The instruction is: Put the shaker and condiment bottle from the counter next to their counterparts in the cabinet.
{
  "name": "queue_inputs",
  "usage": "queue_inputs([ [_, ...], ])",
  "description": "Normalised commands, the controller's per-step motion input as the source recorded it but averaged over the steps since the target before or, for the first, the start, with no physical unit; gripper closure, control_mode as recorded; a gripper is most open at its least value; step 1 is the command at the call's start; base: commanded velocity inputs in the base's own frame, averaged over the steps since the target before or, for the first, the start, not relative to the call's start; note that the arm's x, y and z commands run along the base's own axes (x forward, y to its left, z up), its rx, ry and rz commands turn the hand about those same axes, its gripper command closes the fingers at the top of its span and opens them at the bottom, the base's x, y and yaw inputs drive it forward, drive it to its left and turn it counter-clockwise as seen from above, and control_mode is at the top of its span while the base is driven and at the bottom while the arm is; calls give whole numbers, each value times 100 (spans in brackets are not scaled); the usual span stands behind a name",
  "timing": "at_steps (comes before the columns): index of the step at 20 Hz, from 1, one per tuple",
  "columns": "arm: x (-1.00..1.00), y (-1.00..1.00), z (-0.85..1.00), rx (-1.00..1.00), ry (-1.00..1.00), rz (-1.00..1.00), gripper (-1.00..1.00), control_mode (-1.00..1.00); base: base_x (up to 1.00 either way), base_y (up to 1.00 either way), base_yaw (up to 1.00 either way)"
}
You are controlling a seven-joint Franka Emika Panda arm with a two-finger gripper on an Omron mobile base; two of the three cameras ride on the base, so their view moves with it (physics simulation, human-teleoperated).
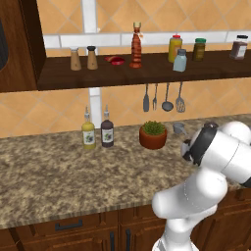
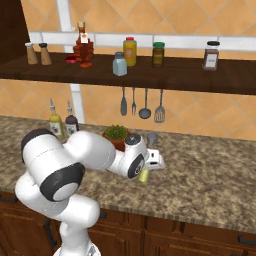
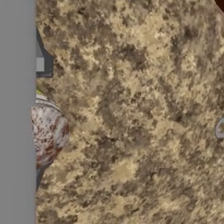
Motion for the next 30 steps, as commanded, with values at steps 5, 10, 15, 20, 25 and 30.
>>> queue_inputs([
  [5, 0, 25, 49, 0, -4, 0, 100, -100, 0, 0, 0],
  [10, 0, 30, 74, -3, -10, 0, 100, -100, 0, 0, 0],
  [15, 0, 24, 75, -3, -11, 0, 100, -100, 0, 0, 0],
  [20, 0, 6, 69, 0, -14, 0, 100, -100, 0, 0, 0],
  [25, 0, 0, 76, 0, -17, 0, 100, -100, 0, 0, 0],
  [30, 0, 1, 63, -5, -23, 0, 100, -100, 0, 0, 0],
])
